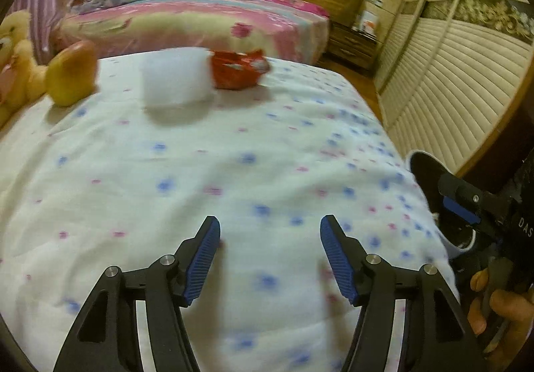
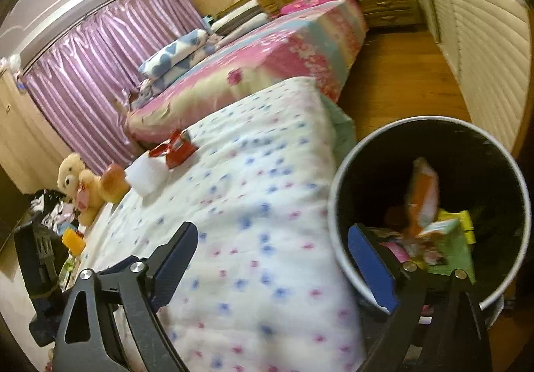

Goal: Collect trash
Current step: 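Move both open grippers back over the foam sleeve and red snack bag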

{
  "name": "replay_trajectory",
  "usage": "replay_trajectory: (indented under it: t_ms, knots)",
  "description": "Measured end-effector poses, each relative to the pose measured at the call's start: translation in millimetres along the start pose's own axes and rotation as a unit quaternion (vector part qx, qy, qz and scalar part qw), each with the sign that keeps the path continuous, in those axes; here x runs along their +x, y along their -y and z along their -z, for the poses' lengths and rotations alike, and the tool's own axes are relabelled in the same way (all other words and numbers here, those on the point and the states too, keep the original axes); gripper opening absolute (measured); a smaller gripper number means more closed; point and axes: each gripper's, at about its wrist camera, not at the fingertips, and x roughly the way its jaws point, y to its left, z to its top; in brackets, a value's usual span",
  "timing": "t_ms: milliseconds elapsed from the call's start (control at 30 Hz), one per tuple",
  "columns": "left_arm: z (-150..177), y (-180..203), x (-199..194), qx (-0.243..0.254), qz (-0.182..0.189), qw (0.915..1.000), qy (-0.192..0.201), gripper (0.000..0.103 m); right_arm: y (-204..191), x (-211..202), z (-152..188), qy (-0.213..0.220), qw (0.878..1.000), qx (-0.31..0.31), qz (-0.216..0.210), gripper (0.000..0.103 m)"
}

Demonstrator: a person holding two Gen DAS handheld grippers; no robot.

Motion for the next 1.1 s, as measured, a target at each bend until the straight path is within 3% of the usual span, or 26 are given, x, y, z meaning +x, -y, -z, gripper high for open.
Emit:
replay_trajectory:
  t_ms: [600,1100]
  knots:
    - [-26.4,-73.6,0.7,-0.043,-0.059,0.9972,0.018,0.072,-57.4,59.9,-15.0,-0.032,0.997,-0.062,-0.036,0.102]
    - [-82.0,-105.5,61.3,-0.014,-0.040,0.9991,0.003,0.073,-98.4,127.7,-49.3,-0.050,0.988,-0.132,-0.066,0.101]
